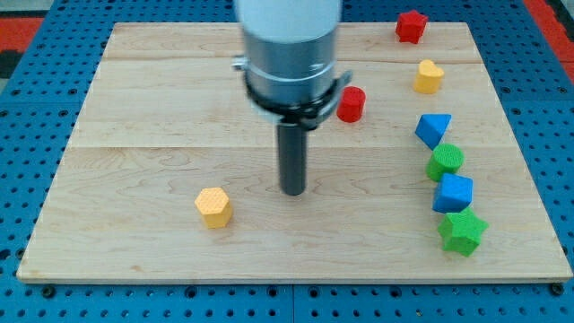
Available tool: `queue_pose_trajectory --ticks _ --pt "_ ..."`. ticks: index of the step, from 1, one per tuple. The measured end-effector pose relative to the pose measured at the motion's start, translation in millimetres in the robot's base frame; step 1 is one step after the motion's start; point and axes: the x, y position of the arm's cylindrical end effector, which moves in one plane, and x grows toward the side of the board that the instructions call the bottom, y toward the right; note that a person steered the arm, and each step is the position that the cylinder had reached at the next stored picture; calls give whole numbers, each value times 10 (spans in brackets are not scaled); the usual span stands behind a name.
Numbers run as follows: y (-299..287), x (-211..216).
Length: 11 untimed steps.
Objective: Place the red circle diagonally top left to the yellow heart
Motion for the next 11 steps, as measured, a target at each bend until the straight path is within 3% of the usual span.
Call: queue_pose_trajectory --ticks 2,4,8,11 --pt "387 -840" --pt "589 -1198" --pt "613 -1382" --pt "927 -2348"
